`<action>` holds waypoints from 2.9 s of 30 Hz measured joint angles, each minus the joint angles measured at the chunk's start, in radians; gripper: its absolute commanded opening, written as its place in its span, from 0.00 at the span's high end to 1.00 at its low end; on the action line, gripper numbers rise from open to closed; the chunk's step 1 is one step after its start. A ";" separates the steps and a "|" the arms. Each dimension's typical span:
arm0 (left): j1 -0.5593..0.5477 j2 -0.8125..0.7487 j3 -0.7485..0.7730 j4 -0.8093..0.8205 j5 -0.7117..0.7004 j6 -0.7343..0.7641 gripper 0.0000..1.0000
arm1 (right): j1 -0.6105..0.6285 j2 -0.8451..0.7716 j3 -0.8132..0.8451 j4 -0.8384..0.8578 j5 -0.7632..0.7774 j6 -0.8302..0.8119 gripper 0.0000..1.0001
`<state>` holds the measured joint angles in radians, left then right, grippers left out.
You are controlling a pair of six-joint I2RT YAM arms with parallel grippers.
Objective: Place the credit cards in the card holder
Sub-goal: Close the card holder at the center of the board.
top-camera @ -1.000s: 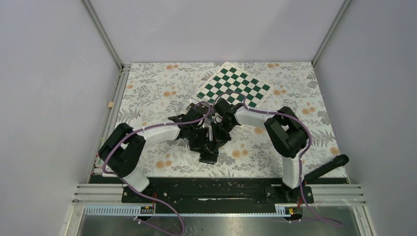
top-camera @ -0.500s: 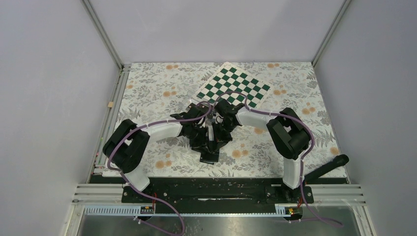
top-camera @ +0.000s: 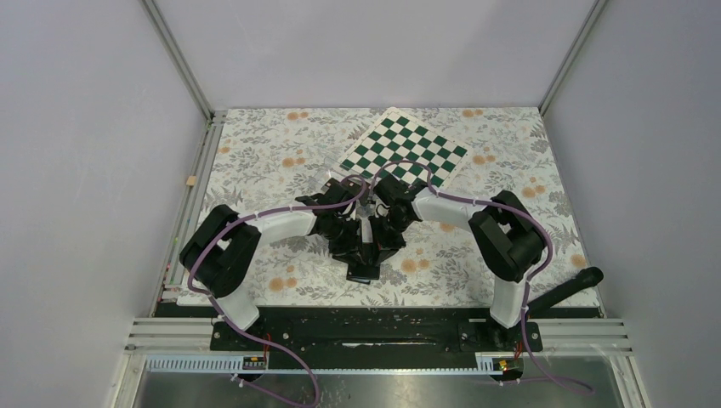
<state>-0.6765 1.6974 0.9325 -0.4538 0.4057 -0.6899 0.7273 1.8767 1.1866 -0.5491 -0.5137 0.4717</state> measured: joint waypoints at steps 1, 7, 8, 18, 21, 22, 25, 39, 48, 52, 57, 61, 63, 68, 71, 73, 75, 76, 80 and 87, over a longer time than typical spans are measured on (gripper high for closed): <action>0.000 0.000 0.000 0.000 0.001 0.000 0.66 | 0.000 0.002 -0.001 0.000 0.000 -0.001 1.00; 0.000 0.002 0.000 0.002 0.002 0.001 0.71 | 0.000 0.033 0.006 -0.001 0.001 -0.005 1.00; 0.000 0.002 0.000 0.001 0.002 0.001 0.72 | 0.000 0.039 0.011 -0.005 0.000 -0.005 1.00; 0.002 0.029 0.028 -0.041 -0.008 0.016 0.80 | 0.000 0.074 0.054 -0.044 0.000 -0.008 1.00; 0.000 0.053 0.058 -0.077 -0.012 0.028 0.80 | 0.000 0.076 0.055 -0.045 -0.001 -0.008 1.00; -0.002 0.058 0.066 -0.086 -0.014 0.032 0.80 | 0.000 0.078 0.057 -0.047 -0.001 -0.008 1.00; -0.008 0.071 0.087 -0.113 -0.022 0.042 0.81 | 0.004 0.086 0.066 -0.058 0.000 -0.009 1.00; -0.034 0.092 0.138 -0.175 -0.069 0.039 0.80 | 0.017 0.172 0.181 -0.199 0.024 0.027 1.00; -0.037 0.080 0.132 -0.175 -0.088 0.002 0.72 | 0.019 0.212 0.241 -0.269 0.032 0.026 1.00; -0.040 0.060 0.116 -0.162 -0.101 -0.024 0.62 | 0.019 0.211 0.246 -0.271 0.032 0.020 1.00; -0.079 -0.020 0.083 -0.118 -0.175 0.013 0.53 | 0.023 0.199 0.236 -0.253 0.061 0.012 1.00; -0.098 -0.120 0.062 -0.128 -0.235 0.039 0.46 | 0.029 0.193 0.227 -0.237 0.060 0.006 1.00; -0.080 -0.159 0.052 -0.128 -0.252 0.042 0.42 | 0.030 0.193 0.227 -0.229 0.056 0.004 1.00; -0.016 -0.262 0.051 -0.043 -0.282 0.060 0.26 | 0.042 0.191 0.227 -0.227 0.060 0.004 1.00; 0.011 -0.301 0.037 0.005 -0.288 0.056 0.15 | 0.050 0.188 0.230 -0.227 0.062 0.004 1.00; 0.023 -0.324 0.010 0.024 -0.290 0.050 0.05 | 0.056 0.188 0.234 -0.228 0.067 0.004 1.00; 0.034 -0.343 -0.023 0.038 -0.289 0.041 0.01 | 0.061 0.186 0.240 -0.228 0.074 0.003 1.00; 0.042 -0.354 -0.043 0.056 -0.286 0.029 0.01 | 0.065 0.184 0.242 -0.228 0.082 0.002 1.00; 0.079 -0.417 -0.117 0.130 -0.260 -0.010 0.01 | 0.071 0.171 0.255 -0.222 0.094 -0.005 0.91; 0.212 -0.522 -0.240 0.240 -0.199 -0.057 0.01 | 0.066 0.076 0.265 -0.192 0.103 -0.012 0.71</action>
<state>-0.4648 1.1751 0.6926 -0.2134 0.2070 -0.7467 0.7929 1.9522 1.4513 -0.7406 -0.4110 0.4599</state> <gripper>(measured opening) 0.986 0.196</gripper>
